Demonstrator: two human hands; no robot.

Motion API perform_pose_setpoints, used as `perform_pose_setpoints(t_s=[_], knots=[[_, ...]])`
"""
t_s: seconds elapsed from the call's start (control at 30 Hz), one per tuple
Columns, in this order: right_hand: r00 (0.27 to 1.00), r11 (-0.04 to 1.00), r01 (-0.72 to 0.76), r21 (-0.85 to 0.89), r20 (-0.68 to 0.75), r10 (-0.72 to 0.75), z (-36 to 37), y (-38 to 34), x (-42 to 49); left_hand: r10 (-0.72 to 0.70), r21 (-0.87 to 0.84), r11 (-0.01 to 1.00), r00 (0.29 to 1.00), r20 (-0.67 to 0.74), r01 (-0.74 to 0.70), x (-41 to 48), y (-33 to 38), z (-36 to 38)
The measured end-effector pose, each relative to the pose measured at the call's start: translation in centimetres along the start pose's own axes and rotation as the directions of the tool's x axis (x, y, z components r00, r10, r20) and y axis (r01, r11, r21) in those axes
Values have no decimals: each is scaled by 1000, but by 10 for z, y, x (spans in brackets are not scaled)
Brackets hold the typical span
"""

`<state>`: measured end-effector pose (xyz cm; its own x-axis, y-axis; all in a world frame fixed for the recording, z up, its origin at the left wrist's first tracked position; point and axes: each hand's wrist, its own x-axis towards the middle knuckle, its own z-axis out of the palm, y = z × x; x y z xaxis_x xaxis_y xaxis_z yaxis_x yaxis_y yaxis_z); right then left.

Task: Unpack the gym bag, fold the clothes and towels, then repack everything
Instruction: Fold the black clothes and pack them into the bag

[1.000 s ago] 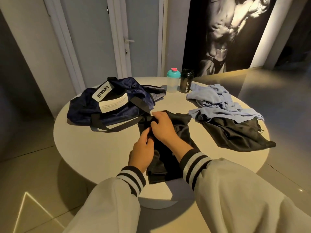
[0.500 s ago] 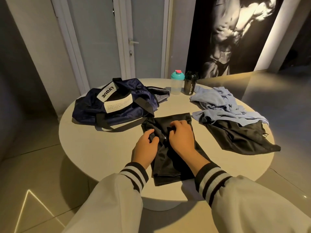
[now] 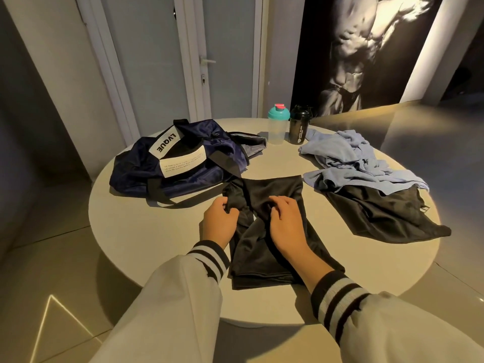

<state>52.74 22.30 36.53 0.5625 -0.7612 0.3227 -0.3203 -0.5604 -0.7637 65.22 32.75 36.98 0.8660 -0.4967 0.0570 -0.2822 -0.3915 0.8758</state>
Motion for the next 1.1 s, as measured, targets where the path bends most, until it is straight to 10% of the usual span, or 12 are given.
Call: perform_pose_setpoints(t_s=[0.4,0.5,0.73,0.93,1.1], knots=[[993,1000,0,1,116,0,-8,2,-8,168,86,984,968,-187,-155,-6,-5,1],[996,999,-40,-31,73,43,-6,-1,-9,288,199,943,953,-88,-267,-9,-3,4],[981,997,78,25,174,-81,-7,0,-10,93,464,872,983,156,-156,4,10,16],[990,993,109,-43,99,-104,-6,-4,-11,-94,-160,983,995,-40,86,23,7,5],[953,959,148,-243,294,-73,0,-1,-7,-68,-279,959,997,-37,55,21,6,-1]])
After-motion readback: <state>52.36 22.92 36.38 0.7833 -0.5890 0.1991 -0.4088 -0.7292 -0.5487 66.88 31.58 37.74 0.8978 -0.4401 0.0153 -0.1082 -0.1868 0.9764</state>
